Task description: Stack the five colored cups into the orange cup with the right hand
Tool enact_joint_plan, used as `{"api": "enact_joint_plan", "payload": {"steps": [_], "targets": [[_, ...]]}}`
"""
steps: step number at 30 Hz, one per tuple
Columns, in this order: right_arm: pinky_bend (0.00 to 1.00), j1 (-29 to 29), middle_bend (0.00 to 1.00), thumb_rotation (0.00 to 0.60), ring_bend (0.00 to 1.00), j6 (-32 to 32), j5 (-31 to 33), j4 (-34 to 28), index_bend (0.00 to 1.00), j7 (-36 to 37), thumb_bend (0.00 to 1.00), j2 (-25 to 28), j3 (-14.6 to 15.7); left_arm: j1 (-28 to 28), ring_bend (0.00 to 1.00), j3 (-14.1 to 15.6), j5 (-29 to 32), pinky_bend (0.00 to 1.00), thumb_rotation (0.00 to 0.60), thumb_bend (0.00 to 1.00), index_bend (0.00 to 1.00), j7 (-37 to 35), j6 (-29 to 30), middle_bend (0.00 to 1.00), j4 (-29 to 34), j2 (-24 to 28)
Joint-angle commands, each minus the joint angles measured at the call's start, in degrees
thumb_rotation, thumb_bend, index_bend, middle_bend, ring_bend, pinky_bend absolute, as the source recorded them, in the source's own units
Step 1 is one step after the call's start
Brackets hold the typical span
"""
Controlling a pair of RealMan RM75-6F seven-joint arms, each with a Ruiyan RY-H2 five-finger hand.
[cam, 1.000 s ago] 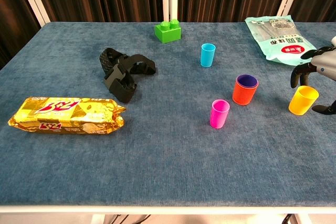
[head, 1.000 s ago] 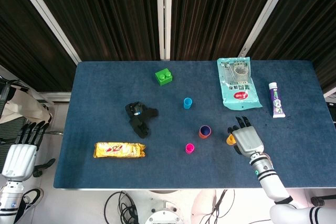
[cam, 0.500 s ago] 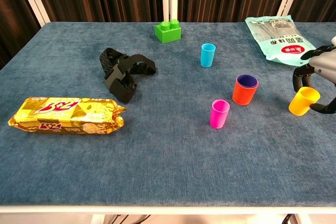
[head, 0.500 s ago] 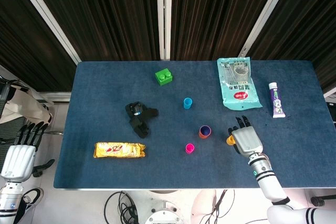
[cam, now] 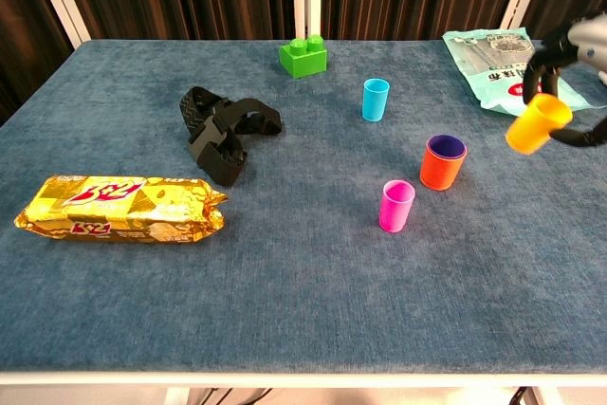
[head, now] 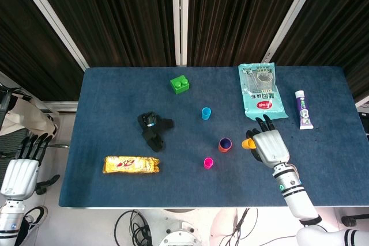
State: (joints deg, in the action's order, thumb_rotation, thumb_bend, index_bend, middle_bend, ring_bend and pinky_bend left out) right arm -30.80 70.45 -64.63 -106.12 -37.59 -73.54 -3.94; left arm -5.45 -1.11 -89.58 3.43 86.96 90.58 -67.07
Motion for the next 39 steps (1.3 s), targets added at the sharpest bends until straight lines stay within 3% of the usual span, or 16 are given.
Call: {"api": "enact_joint_plan", "payload": {"steps": [1,13,23,27,31,33,39], "targets": [[0.00,-1.11,0.46,0.600,0.10,-0.63,0.14,-0.25,0.49,-0.53,0.28,-0.98,-1.12,0.01,0.00,0.01,-0.05,0.00,0.600,0.03,0.06,0.11,0.05,0.04,0.12,0.04],[0.00,-4.67,0.46,0.600,0.10,-3.36,3.33,2.16,0.49,-4.28,0.28,-6.59,-2.79,0.16,0.00,-0.18,0.48,0.00,0.600,0.03,0.06,-1.29,0.02,0.04,0.19,0.53],[0.00,-6.04,0.45,0.600,0.10,-5.24,6.40,2.95,0.48,-5.45,0.26,-7.59,-2.82,0.22,0.00,-0.24,0.57,0.00,0.600,0.03,0.06,-1.60,0.07,0.04,-0.48,0.34],[0.00,-6.48,0.34,0.600,0.08,-6.49,6.24,3.56,0.36,-4.03,0.23,-7.58,-2.65,0.23,0.00,-0.26,0.59,0.00,0.600,0.03,0.06,-1.63,0.09,0.04,-0.71,0.21],[0.00,-7.23,0.22,0.600,0.00,-7.86,7.65,3.33,0.11,-4.61,0.21,-6.96,-2.30,0.26,0.00,-0.24,0.56,0.00,0.600,0.03,0.06,-1.72,0.13,0.04,-0.88,0.15],[0.00,-7.30,0.18,0.600,0.00,-7.52,7.42,3.22,0.06,-4.14,0.21,-6.92,-2.57,0.29,0.00,-0.21,0.50,0.00,0.600,0.03,0.06,-1.73,0.17,0.04,-0.95,0.13],[0.00,-8.49,0.18,0.600,0.00,-6.70,6.49,4.06,0.05,-3.75,0.21,-6.82,-4.28,0.38,0.00,-0.26,0.07,0.00,0.600,0.03,0.06,-1.39,0.72,0.04,-0.73,0.38]]}}
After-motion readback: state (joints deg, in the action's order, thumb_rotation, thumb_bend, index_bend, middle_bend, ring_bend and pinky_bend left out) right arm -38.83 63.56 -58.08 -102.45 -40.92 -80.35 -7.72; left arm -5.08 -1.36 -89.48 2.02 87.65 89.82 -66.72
